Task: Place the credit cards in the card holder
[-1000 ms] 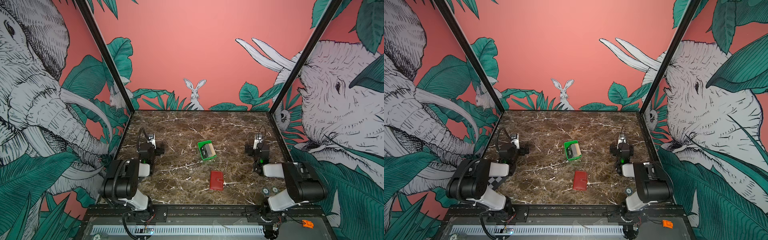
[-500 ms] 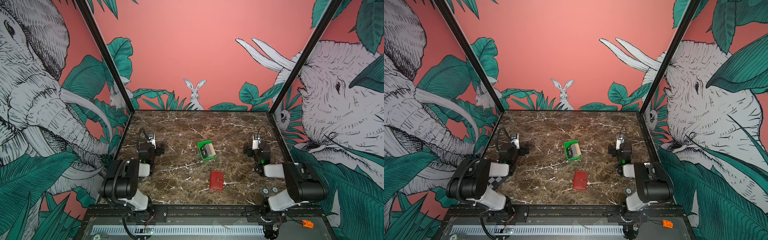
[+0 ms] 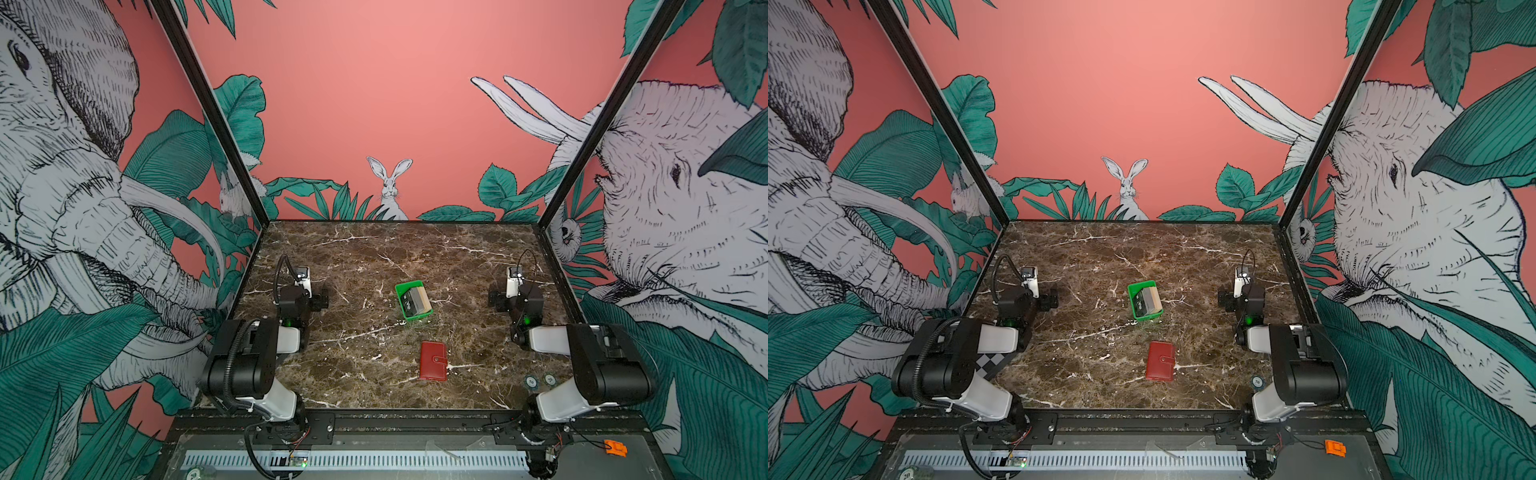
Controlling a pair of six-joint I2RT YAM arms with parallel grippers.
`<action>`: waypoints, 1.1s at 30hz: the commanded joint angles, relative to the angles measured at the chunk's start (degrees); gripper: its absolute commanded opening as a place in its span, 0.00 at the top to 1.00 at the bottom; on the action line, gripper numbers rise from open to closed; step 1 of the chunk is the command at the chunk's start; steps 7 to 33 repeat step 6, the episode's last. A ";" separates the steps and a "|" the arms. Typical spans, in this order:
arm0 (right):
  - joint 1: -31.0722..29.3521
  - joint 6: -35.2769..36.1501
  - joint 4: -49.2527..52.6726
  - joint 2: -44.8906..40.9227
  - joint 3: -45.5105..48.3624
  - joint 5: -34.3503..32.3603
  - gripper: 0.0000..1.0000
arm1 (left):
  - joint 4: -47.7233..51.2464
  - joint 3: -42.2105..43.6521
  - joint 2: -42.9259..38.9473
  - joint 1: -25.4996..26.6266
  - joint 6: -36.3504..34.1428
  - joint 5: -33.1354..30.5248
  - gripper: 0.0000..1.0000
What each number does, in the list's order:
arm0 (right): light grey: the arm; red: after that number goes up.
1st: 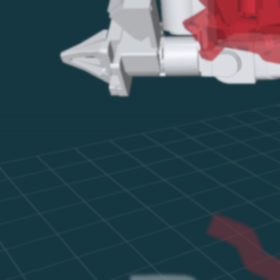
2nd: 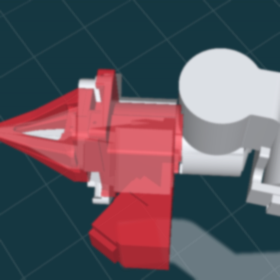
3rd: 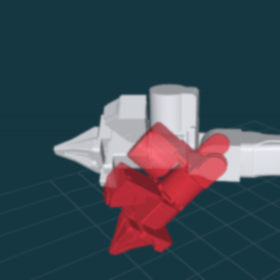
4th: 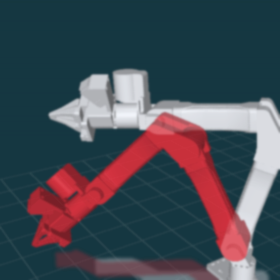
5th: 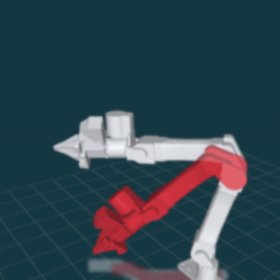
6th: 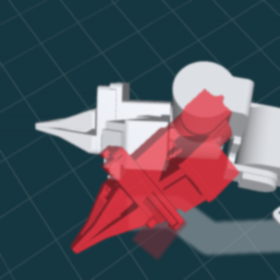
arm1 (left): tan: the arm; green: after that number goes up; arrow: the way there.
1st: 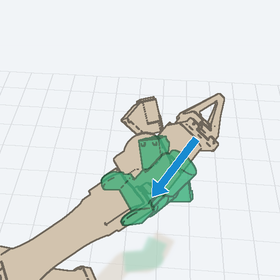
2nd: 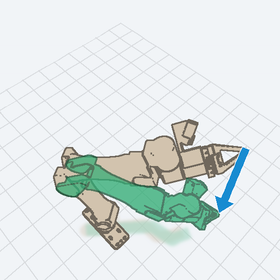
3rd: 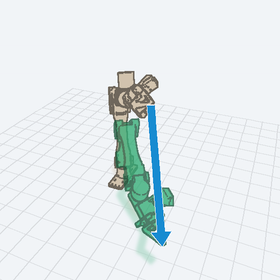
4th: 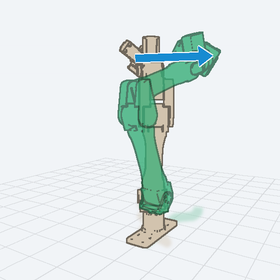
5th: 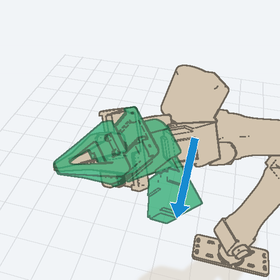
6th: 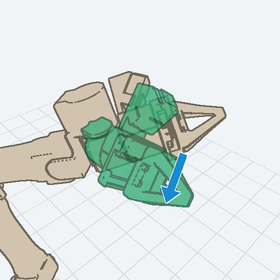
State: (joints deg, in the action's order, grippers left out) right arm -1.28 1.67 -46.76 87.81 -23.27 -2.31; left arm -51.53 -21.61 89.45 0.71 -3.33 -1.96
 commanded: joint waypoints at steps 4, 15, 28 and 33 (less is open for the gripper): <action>0.17 -0.70 -0.57 -0.08 -0.46 0.35 0.02 | -0.34 -0.80 -0.68 -0.10 -0.97 0.55 0.01; 0.14 -0.75 -0.55 -0.35 -0.26 0.24 0.02 | -0.36 -0.81 -0.67 -0.13 -0.97 0.52 0.01; 0.14 -0.75 -0.55 -0.35 -0.26 0.24 0.02 | -0.36 -0.81 -0.67 -0.13 -0.97 0.52 0.01; 0.14 -0.75 -0.55 -0.35 -0.26 0.24 0.02 | -0.36 -0.81 -0.67 -0.13 -0.97 0.52 0.01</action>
